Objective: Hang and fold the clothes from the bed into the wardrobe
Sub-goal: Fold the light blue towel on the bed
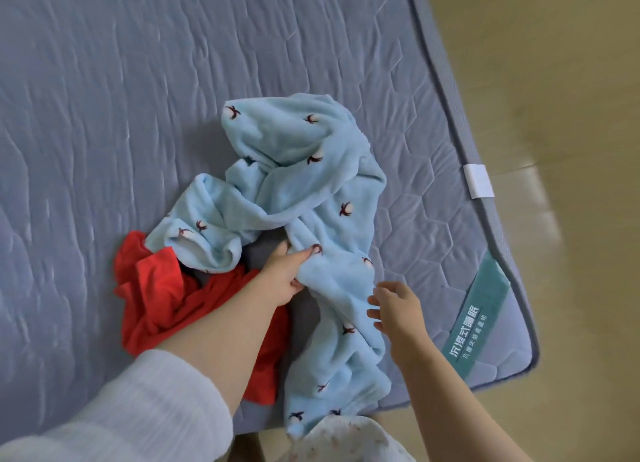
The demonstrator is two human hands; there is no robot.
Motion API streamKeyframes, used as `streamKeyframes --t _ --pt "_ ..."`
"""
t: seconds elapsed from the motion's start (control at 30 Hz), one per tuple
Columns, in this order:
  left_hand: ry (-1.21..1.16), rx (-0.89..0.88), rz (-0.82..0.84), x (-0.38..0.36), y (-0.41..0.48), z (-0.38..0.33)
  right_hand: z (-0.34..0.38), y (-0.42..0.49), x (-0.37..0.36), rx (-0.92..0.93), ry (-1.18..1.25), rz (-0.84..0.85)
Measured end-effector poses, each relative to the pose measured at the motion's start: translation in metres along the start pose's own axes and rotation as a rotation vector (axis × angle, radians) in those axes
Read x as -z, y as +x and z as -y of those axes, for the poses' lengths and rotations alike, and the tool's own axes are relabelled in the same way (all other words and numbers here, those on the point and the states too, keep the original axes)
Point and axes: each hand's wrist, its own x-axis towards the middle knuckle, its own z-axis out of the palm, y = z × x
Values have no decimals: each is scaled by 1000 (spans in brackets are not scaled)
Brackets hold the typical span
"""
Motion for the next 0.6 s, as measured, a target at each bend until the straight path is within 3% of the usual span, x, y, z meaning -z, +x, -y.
streamKeyframes --t 0.27,0.4,0.6 --pt "119 -117 195 37 -99 -53 27 -88 -30 194 -100 -96" --pt "59 -194 336 86 -171 -80 33 -153 -54 281 4 -74" --pt "4 -275 488 174 -268 -93 23 -237 -109 120 336 52"
